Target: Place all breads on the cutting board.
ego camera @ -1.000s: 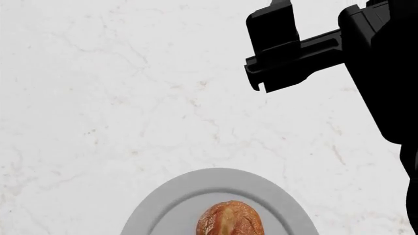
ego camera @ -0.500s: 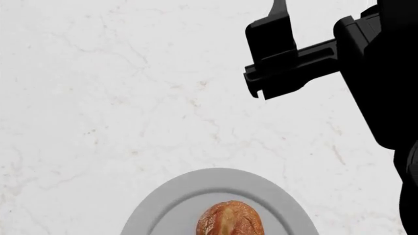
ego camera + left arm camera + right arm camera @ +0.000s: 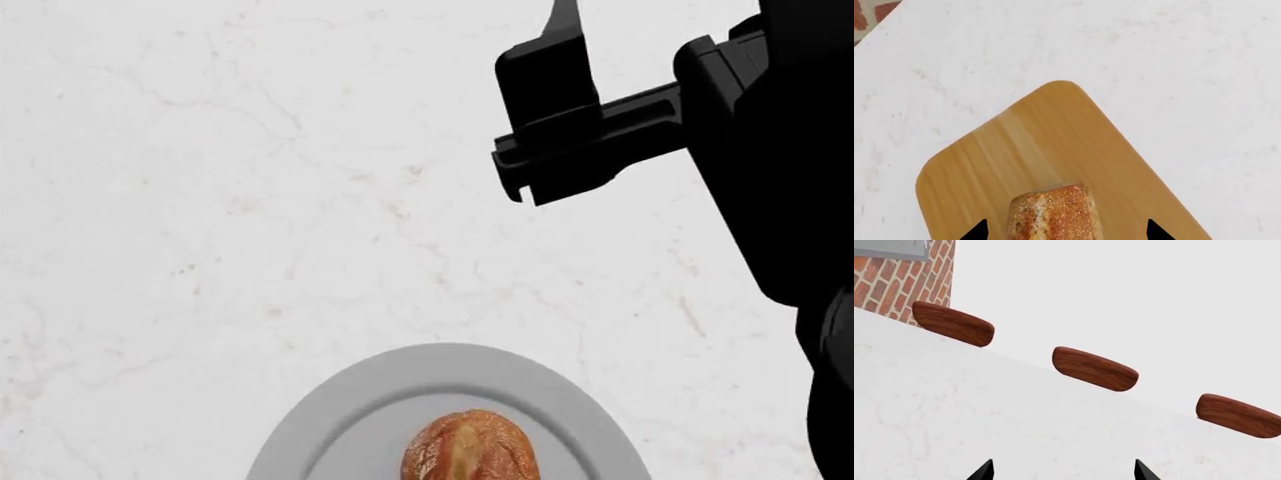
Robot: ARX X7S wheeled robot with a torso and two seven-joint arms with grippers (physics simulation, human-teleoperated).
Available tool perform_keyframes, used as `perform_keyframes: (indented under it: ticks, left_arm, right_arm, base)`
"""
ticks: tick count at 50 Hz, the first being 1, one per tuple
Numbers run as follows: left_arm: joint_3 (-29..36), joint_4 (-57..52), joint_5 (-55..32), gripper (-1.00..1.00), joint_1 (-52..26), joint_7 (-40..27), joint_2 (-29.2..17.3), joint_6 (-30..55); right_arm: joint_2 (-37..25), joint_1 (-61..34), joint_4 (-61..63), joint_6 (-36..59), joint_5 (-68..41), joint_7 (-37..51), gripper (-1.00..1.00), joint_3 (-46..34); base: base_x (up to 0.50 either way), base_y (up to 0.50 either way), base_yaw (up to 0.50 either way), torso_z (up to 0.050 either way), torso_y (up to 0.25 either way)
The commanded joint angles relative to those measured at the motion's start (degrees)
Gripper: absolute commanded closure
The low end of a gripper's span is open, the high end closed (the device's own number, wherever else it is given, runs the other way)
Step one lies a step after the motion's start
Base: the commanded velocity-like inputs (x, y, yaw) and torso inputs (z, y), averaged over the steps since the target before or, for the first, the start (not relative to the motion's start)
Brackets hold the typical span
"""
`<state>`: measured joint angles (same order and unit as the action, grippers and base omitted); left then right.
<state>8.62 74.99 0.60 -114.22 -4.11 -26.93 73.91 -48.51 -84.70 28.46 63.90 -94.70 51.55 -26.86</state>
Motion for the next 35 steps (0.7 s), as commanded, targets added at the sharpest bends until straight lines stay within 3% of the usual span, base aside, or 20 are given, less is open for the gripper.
perform_keyframes:
  ticks: [1,11,19,21,23,26,27,28,29,31,35]
  left_arm:
    - [5.1,-0.1,0.7,-1.0,-8.2,5.9,3.1,1.4]
    - [9.7,-0.6,0.1,-1.0,-18.9,14.6,7.2,2.6]
    - [16.7,-23.1,-2.2,-1.0,-16.4,25.8,6.4,15.5]
    - [21.6,-22.1,-5.5,-1.0,-17.5,28.9,6.5,16.1]
    - [25.8,-26.1,-16.7,-1.0,-18.2,25.3,4.3,16.1]
    - [32.4,-31.2,-42.5,-1.0,-20.0,1.6,-2.7,16.1]
    - [35.1,-33.7,-51.1,-1.0,-19.8,-3.4,-4.8,16.0]
    - [33.2,-38.4,-59.7,-1.0,-18.3,-7.3,-7.0,15.9]
    - [37.0,-39.2,-68.3,-1.0,-18.9,-7.9,-7.8,16.0]
    - [35.9,-38.6,-77.4,-1.0,-18.6,-12.5,-8.6,15.9]
    - [35.8,-42.9,-81.4,-1.0,-19.4,-8.5,-9.3,14.8]
  right_arm:
    - [-0.1,0.1,0.3,-0.4,-0.4,0.5,-1.0,-0.1]
    - [-0.7,-1.2,0.0,0.2,-1.3,0.7,-1.0,-0.1]
    - [-1.3,-6.0,-3.2,2.6,-3.2,0.4,-1.0,-0.6]
    - [-1.3,-8.0,-4.0,3.1,-4.6,0.9,-1.0,-0.4]
    - [-1.3,-9.7,-5.3,3.5,-5.6,1.0,-1.0,-0.3]
    - [-1.1,-13.8,-7.4,5.2,-6.8,1.0,-1.0,-0.6]
    - [-1.3,-15.7,-8.4,5.9,-6.7,0.7,-1.0,-0.6]
    - [-1.4,-17.3,-9.4,6.8,-6.6,0.3,-1.0,-0.7]
    - [-1.5,-17.9,-9.8,6.9,-6.6,0.0,-1.0,-0.6]
    - [-2.3,-18.5,-11.8,6.0,-7.7,-1.2,-1.0,0.9]
    - [-2.9,-21.7,-14.3,8.2,-6.9,-2.9,-1.0,0.3]
  base:
    - [0.0,0.01,0.0,0.0,0.0]
    - [0.0,0.0,0.0,0.0,0.0]
    - [0.0,0.0,0.0,0.0,0.0]
    - [0.0,0.0,0.0,0.0,0.0]
    - [0.0,0.0,0.0,0.0,0.0]
    - [0.0,0.0,0.0,0.0,0.0]
    - [0.0,0.0,0.0,0.0,0.0]
    - [0.0,0.01,0.0,0.0,0.0]
    - [0.0,0.0,0.0,0.0,0.0]
    - [0.0,0.0,0.0,0.0,0.0]
    - [0.0,0.0,0.0,0.0,0.0]
